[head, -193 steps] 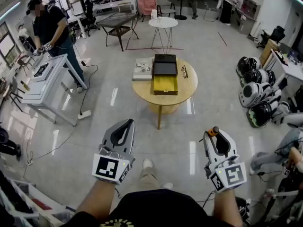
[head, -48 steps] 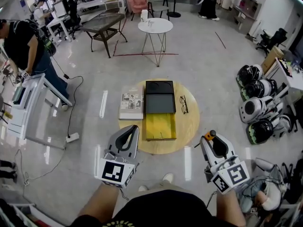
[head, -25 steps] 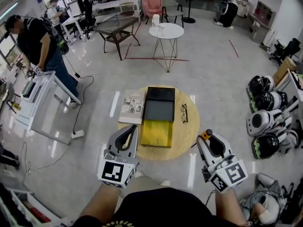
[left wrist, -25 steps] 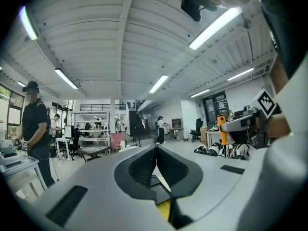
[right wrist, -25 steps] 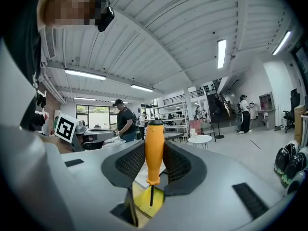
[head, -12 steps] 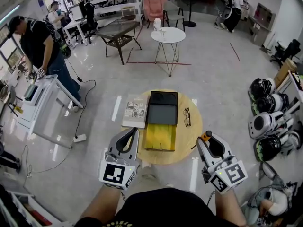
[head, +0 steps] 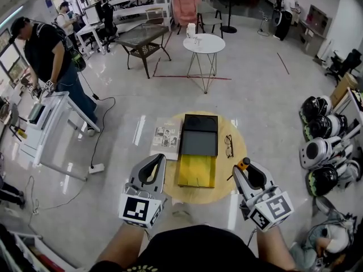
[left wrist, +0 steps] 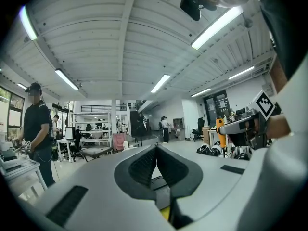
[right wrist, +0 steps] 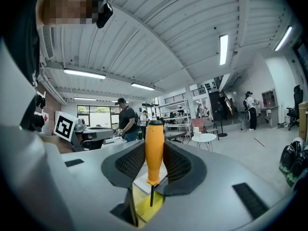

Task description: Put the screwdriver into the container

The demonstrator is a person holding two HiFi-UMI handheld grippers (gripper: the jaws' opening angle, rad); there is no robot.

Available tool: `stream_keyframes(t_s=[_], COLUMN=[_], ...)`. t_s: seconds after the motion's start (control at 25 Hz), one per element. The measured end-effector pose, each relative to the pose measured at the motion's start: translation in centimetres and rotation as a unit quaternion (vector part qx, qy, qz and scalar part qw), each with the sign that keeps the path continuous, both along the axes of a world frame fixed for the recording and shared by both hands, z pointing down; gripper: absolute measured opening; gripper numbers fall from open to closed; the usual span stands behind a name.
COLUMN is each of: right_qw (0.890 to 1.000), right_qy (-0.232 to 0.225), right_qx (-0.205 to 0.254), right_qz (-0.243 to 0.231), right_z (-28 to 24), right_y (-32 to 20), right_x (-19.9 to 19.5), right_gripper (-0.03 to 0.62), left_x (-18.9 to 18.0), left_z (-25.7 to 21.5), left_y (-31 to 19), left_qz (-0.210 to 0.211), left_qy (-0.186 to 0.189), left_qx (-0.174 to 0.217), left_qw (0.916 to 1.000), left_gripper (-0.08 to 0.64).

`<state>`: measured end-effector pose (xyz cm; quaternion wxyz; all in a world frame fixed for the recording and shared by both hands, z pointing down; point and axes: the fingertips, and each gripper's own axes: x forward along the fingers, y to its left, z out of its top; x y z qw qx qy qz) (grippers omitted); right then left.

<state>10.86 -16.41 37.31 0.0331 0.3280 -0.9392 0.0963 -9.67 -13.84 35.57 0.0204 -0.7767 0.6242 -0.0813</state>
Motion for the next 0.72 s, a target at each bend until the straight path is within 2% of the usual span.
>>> stream_keyframes(t_s=[0.72], right_qw=[0.999], right_qy=[0.005], right_qx=[-0.035], right_qz=[0.002], right_z=[3.3], right_y=[-5.7], right_x=[-3.6], right_gripper=[0.129], left_x=[-3.1], left_z=[1.5], left_y=[-5.5], left_qz=[0.006], left_qy=[0.005], left_qx=[-0.018], left_qw=[0.9998], left_gripper=[0.017])
